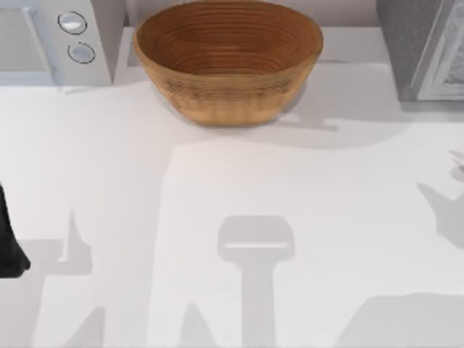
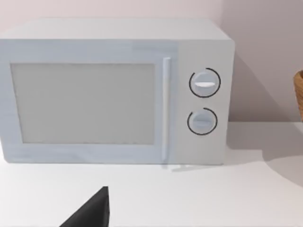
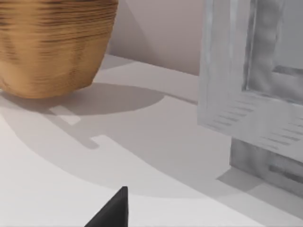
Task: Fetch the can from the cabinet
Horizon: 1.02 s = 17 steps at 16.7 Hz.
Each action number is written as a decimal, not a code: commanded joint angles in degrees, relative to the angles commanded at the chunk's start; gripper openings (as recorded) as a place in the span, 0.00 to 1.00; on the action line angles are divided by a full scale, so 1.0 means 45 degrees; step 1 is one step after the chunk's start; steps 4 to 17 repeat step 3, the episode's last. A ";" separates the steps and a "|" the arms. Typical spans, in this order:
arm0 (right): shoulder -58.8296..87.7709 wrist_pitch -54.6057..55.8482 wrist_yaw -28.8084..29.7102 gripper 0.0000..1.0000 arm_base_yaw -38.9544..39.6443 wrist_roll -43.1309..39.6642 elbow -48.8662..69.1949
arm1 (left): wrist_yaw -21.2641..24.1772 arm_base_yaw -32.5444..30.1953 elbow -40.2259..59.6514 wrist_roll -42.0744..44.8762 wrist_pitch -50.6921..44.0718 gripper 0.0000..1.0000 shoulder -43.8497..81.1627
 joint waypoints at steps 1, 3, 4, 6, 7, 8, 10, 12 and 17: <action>0.0000 0.0000 0.0000 1.00 0.0000 0.0000 0.0000 | 0.0000 0.0000 0.0000 0.0000 0.0000 1.00 0.0000; 0.0000 0.0000 0.0000 1.00 0.0000 0.0000 0.0000 | 0.0000 0.0000 0.0000 0.0000 0.0000 1.00 0.0000; 0.0000 0.0000 0.0000 1.00 0.0000 0.0000 0.0000 | 0.0000 0.0000 0.0000 0.0000 0.0000 1.00 0.0000; 0.0000 0.0000 0.0000 1.00 0.0000 0.0000 0.0000 | 0.0000 0.0000 0.0000 0.0000 0.0000 1.00 0.0000; 0.0000 0.0000 0.0000 1.00 0.0000 0.0000 0.0000 | 0.0000 0.0000 0.0000 0.0000 0.0000 1.00 0.0000; 0.0000 0.0000 0.0000 1.00 0.0000 0.0000 0.0000 | 0.0000 0.0000 0.0000 0.0000 0.0000 1.00 0.0000; 0.0000 0.0000 0.0000 1.00 0.0000 0.0000 0.0000 | 0.0000 0.0000 0.0000 0.0000 0.0000 1.00 0.0000; 0.0000 0.0000 0.0000 1.00 0.0000 0.0000 0.0000 | 0.0000 0.0000 0.0000 0.0000 0.0000 1.00 0.0000; 0.0000 0.0000 0.0000 1.00 0.0000 0.0000 0.0000 | 0.0000 0.0000 0.0000 0.0000 0.0000 1.00 0.0000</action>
